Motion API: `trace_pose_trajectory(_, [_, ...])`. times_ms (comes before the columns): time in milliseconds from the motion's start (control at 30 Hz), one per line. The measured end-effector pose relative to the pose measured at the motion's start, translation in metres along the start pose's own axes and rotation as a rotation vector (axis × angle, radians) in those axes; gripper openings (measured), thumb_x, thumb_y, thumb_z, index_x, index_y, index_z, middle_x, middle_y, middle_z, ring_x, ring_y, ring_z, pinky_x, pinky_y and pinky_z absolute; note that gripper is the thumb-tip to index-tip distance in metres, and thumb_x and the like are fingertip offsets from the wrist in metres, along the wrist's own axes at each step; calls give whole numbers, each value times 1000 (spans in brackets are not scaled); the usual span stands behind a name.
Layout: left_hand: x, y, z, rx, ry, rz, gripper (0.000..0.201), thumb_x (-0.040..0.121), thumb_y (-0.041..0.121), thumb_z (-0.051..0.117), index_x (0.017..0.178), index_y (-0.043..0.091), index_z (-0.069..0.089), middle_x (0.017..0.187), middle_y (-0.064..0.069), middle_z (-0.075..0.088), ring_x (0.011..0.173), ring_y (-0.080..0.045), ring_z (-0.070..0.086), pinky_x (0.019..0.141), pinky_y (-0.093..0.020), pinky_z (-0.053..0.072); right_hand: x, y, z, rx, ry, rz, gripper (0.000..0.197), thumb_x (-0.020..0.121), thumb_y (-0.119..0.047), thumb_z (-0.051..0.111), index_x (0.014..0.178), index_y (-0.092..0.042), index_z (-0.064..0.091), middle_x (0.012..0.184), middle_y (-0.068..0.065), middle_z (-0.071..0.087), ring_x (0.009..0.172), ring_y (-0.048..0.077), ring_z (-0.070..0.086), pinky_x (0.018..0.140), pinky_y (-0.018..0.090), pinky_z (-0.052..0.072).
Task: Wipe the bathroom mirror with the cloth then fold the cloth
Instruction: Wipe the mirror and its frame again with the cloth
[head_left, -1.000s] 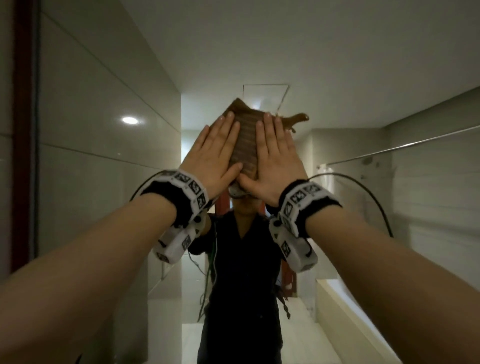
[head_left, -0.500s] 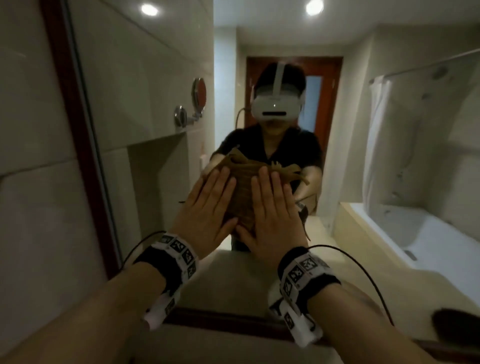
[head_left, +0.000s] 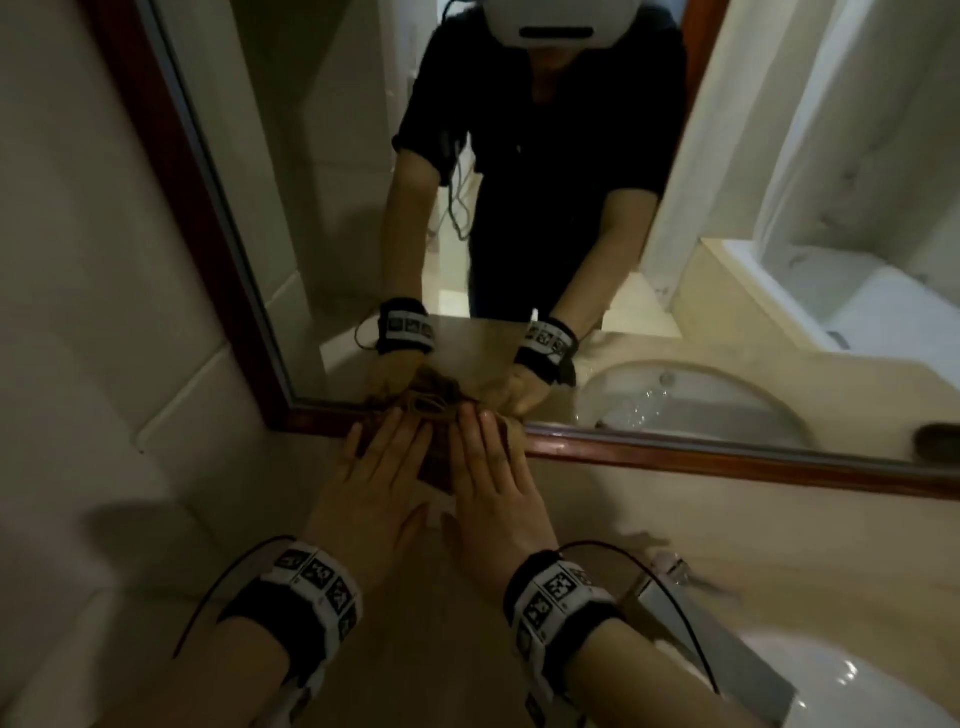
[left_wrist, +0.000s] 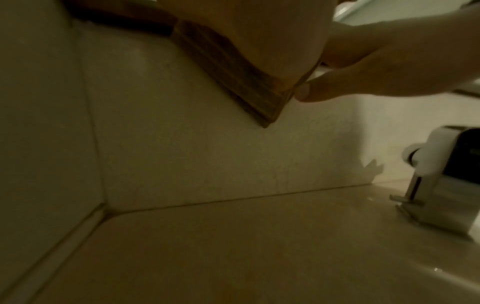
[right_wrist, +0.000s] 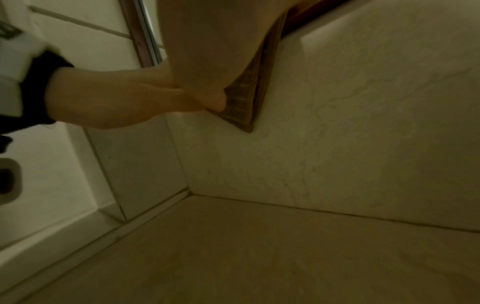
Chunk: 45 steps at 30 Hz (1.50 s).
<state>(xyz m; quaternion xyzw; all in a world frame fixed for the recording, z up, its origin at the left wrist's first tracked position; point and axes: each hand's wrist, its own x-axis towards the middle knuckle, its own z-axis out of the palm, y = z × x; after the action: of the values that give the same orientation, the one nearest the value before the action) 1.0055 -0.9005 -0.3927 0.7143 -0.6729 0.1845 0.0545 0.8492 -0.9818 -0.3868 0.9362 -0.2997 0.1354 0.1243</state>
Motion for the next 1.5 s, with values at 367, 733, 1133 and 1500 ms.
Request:
trace_pose_trajectory(367, [1,1,-22,-540,79,-91,85,71,-1,54,150,16,29,152,1,28,143,-17,25,120,-46,19,21,-29,-12,291,253,26,51,102,-25,31,131,12,50,136,32,46,124,44,46,106,53,39])
trace_pose_trajectory(733, [-29,-69,-14,-366,56,-402,63,92,20,45,150,5,27,154,-12,30,139,-25,34,117,-33,26,81,-97,-9,158,330,-133,45,84,-22,40,114,-2,66,113,19,64,96,32,61,86,37,47])
trace_pose_trajectory(1133, [-18,-55,-58,-409,35,-606,60,81,12,55,137,8,34,125,-25,53,106,-42,54,83,-51,50,81,-60,-14,237,487,-257,36,89,-10,37,95,0,71,88,17,64,71,31,60,62,38,52])
trace_pose_trajectory(1500, [4,35,-40,-404,88,-111,59,77,17,47,131,-6,50,131,-28,53,115,-44,56,97,-57,46,2,64,-30,-21,391,-138,27,88,-9,46,105,-7,67,89,12,58,73,29,52,56,35,42])
